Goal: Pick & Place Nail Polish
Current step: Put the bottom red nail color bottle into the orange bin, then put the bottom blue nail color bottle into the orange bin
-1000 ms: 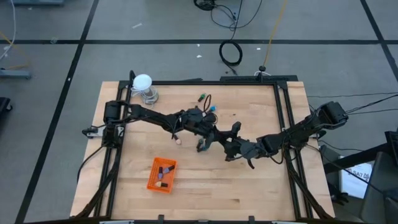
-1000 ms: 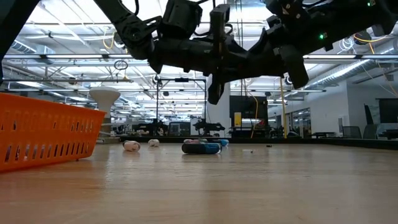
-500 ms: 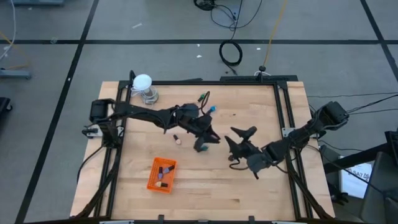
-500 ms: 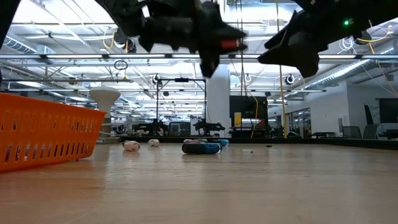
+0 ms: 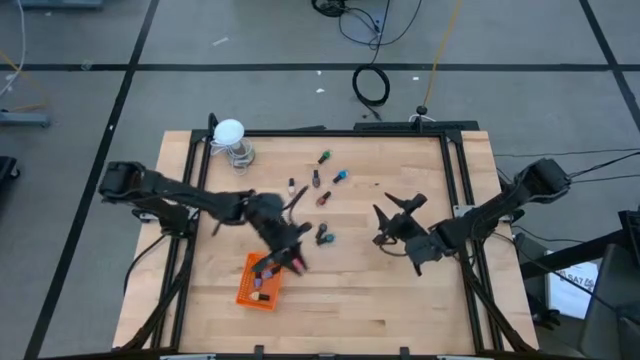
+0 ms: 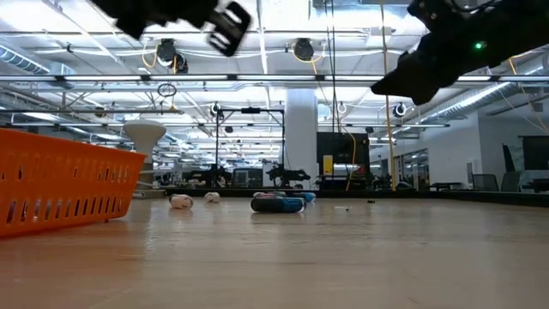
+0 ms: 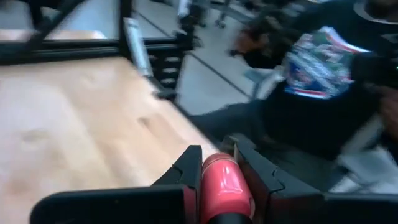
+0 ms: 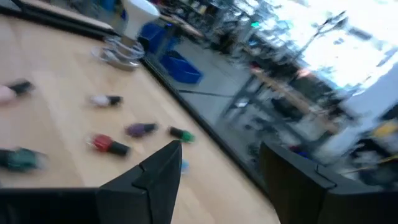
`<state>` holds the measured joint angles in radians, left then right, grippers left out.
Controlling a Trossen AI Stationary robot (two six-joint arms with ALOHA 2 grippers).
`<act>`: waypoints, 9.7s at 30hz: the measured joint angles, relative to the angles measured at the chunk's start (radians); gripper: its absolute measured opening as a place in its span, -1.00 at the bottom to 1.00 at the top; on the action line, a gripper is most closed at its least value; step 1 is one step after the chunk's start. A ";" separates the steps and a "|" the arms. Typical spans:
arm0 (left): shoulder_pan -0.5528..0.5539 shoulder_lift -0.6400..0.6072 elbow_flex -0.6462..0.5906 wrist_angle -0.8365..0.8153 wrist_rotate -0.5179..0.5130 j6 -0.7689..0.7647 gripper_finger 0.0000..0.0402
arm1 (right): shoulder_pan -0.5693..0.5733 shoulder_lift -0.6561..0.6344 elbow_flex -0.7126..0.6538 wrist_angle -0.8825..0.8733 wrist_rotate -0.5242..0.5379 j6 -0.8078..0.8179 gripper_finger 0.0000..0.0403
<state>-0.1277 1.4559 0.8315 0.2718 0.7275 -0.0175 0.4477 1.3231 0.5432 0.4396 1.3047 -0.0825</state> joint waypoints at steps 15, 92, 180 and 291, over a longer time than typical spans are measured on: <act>-0.277 -0.141 -0.434 0.466 -0.235 -0.293 -0.73 | -0.162 -0.076 -0.078 0.026 -0.327 0.149 0.01; 0.003 -0.631 -0.502 0.217 -0.620 -0.323 0.18 | -0.372 0.593 0.406 -0.141 -1.281 0.102 0.10; 0.012 -0.146 -0.428 0.443 -1.032 -0.886 0.18 | -0.281 0.353 0.406 -0.060 -0.913 -0.181 -0.51; -0.363 -0.572 -0.709 0.154 -0.796 -0.543 -0.47 | -0.192 -0.040 0.004 0.031 -0.599 0.142 0.05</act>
<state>-0.4904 0.8837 0.1230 0.4260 -0.0683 -0.5603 0.2558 1.2835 0.5472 0.4709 0.7059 0.0593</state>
